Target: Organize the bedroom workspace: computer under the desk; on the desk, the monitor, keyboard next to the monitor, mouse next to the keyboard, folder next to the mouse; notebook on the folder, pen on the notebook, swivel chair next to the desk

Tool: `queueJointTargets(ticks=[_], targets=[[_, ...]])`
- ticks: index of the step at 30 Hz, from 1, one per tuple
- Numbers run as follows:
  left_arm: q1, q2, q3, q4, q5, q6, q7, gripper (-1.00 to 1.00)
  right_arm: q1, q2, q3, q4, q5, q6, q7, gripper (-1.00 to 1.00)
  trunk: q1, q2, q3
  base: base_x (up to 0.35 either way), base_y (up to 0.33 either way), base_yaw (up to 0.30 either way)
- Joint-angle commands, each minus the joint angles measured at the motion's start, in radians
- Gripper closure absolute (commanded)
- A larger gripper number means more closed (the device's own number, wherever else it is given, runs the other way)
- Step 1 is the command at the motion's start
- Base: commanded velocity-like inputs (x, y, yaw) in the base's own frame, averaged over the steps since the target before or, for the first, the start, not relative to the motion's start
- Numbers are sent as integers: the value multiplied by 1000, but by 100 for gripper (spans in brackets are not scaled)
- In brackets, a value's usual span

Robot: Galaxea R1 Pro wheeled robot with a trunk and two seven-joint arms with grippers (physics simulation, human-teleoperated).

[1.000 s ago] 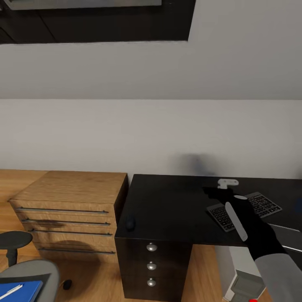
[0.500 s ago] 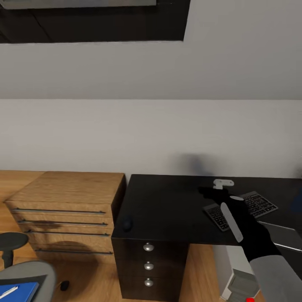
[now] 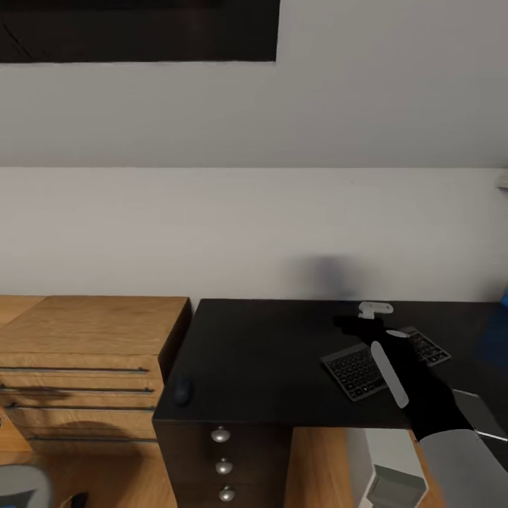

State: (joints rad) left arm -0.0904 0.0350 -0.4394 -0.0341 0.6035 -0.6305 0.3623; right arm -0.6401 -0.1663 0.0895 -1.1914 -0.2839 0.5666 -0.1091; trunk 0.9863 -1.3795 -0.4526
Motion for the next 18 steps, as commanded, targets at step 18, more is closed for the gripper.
queueJointTargets(ticks=[18], targets=[[0, 2, -9, -1, 1, 2, 7, -100, -1, -1, 4, -1, -11, 3, -11, -100, 0, -1, -1, 54, -57, -82]])
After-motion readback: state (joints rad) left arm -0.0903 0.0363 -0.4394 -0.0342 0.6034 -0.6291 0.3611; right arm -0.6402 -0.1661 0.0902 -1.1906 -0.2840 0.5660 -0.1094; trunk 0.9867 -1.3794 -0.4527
